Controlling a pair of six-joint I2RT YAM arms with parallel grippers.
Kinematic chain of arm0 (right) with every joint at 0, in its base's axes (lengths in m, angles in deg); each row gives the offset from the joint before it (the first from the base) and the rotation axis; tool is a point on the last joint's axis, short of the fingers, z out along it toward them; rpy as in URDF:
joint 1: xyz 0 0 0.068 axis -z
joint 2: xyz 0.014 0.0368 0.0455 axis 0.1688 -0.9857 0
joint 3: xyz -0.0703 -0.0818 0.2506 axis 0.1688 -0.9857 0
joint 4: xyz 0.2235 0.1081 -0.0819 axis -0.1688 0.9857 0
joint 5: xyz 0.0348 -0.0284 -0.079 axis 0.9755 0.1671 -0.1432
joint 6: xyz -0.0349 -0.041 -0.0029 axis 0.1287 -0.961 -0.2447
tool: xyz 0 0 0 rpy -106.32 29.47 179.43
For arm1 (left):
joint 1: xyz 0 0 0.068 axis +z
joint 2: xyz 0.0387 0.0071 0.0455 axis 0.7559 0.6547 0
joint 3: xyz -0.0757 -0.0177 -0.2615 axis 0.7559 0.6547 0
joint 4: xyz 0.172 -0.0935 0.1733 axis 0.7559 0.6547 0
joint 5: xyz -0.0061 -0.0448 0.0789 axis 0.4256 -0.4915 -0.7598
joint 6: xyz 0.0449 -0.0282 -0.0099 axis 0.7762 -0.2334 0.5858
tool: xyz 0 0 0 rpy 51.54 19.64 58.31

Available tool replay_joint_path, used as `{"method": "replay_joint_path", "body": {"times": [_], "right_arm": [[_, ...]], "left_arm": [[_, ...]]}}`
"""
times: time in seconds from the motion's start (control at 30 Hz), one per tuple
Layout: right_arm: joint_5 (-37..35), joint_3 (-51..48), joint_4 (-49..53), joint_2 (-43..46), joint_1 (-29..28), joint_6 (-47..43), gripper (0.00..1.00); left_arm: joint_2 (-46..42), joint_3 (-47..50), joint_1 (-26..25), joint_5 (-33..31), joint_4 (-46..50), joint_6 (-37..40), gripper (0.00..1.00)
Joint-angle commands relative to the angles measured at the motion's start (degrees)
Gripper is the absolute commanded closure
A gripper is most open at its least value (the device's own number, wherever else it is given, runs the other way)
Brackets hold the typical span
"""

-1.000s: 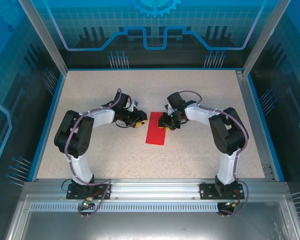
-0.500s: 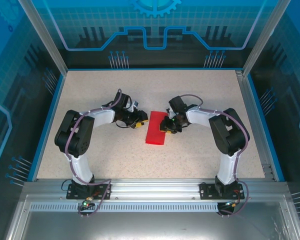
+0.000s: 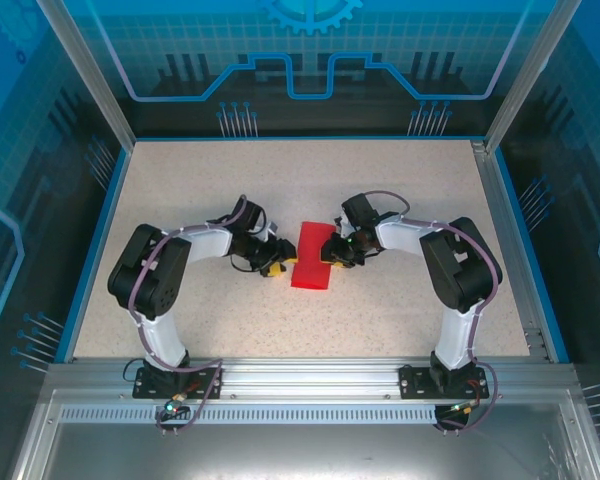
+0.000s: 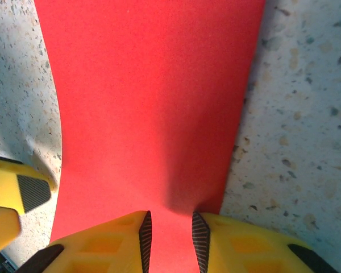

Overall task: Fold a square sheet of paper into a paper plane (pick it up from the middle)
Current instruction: Fold the triangle a second time at the center of the table.

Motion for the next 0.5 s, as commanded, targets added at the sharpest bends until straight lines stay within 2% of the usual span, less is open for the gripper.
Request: {"method": "replay_joint_path", "body": {"times": [0.0,0.47], "right_arm": [[-2.0,-2.3,2.8,-2.1,0.6,-0.8,0.70],[-2.2,-2.5,2.8,-2.5,0.9,-0.9,0.70]], "left_arm": [[-1.7,1.8,-0.8,2.3,-1.0,-2.7,0.47],[-0.7,2.3,-1.7,4.4,-4.6,-4.7,0.51]]}}
